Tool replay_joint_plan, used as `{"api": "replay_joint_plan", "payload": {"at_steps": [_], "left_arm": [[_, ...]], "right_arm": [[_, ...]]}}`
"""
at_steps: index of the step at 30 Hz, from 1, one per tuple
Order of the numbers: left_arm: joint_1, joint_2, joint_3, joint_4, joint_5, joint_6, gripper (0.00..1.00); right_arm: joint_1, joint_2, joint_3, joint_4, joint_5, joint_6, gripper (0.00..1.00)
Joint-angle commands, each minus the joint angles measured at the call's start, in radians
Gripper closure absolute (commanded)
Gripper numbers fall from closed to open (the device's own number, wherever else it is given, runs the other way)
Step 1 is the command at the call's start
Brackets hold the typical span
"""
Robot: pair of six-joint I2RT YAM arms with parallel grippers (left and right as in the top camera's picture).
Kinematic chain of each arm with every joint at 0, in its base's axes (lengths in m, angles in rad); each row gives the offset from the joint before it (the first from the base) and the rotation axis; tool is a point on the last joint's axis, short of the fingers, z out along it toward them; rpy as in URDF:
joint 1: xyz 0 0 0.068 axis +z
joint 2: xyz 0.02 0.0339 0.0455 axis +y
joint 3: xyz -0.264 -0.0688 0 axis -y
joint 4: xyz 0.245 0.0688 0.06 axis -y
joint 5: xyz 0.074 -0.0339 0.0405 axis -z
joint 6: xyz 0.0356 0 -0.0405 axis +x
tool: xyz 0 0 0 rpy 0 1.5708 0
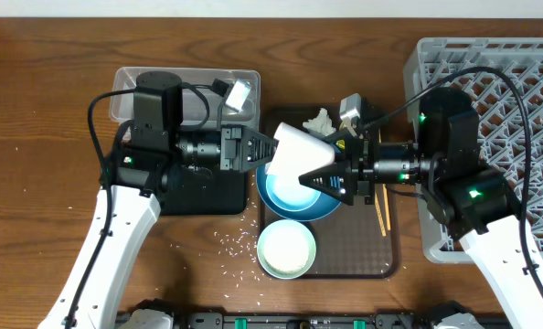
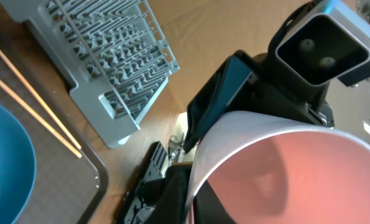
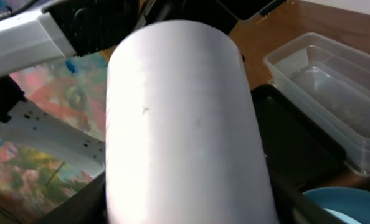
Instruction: Sort waste into correct bins and load items into the dishwasher rack
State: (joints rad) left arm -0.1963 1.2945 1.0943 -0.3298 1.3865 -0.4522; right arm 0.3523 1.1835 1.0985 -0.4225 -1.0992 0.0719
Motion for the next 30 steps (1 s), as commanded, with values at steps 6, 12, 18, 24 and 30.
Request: {"api": "replay_joint_plan", "payload": {"at_steps": [6,12,18,24,30], "left_arm": [[0.005,-0.001,0.006,0.010,0.014,0.005,0.16],[0.022,-0.016,0.006,0.004,-0.081,0.011,0.12],[0.022,-0.106,0.006,-0.148,-0.497,0.079,0.10],[0.022,-0.208,0.006,-0.360,-0.911,0.131,0.10],[0.022,-0.229,0.006,-0.470,-0.981,0.186,0.10]], "right_arm": [[-0.099,-0.047,0.014,-0.039,0.101,0.022,0.42],[-0.387,-0.150,0.014,-0.280,0.328,0.058,0.45],[-0.661,-0.175,0.014,-0.554,0.646,0.148,0.49],[-0.814,-0.130,0.014,-0.778,0.879,0.231,0.49],[-0.875,-0.034,0.014,-0.880,0.908,0.216,0.50]]}}
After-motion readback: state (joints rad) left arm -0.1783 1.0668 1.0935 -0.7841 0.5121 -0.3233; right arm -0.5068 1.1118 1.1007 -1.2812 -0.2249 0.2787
